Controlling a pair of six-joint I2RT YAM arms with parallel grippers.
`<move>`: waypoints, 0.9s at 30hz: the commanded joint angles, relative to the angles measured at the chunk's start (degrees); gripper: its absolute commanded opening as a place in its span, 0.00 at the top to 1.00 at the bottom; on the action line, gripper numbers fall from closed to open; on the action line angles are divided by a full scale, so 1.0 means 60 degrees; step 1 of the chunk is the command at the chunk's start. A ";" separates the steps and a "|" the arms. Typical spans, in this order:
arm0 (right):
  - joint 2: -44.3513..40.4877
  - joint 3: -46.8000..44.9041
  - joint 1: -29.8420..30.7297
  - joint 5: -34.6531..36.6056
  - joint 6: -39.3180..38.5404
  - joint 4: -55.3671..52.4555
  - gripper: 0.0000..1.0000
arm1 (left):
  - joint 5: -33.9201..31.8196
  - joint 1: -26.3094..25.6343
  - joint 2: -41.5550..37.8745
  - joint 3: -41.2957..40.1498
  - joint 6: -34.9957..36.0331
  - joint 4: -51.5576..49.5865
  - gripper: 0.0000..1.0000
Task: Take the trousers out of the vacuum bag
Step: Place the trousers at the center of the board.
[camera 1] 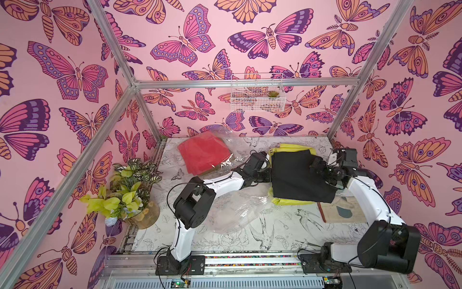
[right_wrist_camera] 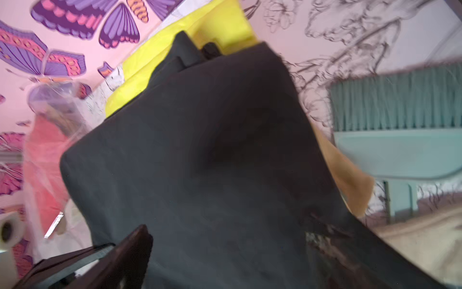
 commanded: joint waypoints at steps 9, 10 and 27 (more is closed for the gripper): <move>0.2727 0.1969 0.1772 0.2555 -0.1246 -0.0781 0.00 | -0.0040 0.0421 -0.1141 -0.0475 0.0187 -0.0342 0.43; 0.3010 0.2146 0.1849 0.2693 -0.1329 -0.0862 0.00 | -0.0037 0.0421 -0.1383 -0.0586 0.0284 -0.0430 0.36; 0.6261 0.6085 0.2124 0.4463 -0.1964 -0.2257 0.00 | -0.1605 -0.0275 -0.5970 -0.4521 0.3347 -0.3032 0.05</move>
